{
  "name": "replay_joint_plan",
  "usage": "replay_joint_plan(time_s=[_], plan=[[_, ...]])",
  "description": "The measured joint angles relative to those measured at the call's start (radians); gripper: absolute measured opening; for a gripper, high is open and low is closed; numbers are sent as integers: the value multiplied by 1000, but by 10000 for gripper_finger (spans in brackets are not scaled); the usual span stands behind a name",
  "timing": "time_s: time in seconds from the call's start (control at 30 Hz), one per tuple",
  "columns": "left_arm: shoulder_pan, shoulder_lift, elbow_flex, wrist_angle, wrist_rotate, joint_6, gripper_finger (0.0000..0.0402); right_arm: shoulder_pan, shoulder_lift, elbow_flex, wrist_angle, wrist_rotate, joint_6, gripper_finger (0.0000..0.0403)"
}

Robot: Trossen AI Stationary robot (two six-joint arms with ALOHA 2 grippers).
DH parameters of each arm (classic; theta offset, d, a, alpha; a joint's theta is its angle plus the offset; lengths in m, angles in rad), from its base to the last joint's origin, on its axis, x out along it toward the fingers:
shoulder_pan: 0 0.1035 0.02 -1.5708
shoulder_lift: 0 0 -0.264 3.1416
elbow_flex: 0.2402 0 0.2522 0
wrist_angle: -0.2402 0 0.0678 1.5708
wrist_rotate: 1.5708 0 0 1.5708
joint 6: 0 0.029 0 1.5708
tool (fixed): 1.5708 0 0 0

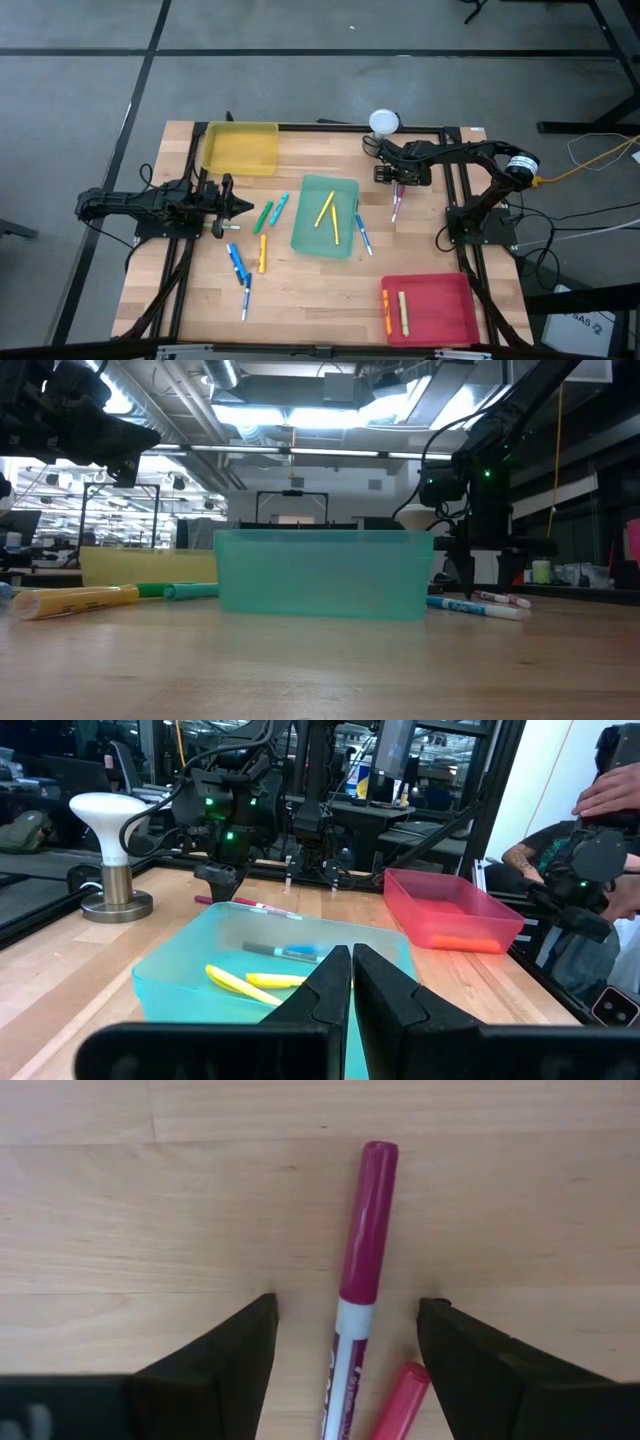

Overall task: Pick & Place Markers
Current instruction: Put the purple marker pen into the yellow bin

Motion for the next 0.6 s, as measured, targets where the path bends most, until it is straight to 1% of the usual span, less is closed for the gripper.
replay_joint_plan(time_s=[0.13, 0.6], plan=[[0, 0, 0, 0, 0, 0, 9, 0, 0, 0, 1, 1, 0, 210], [0, 0, 0, 0, 0, 0, 13, 0, 1, -2, 23, 3, 0, 79]])
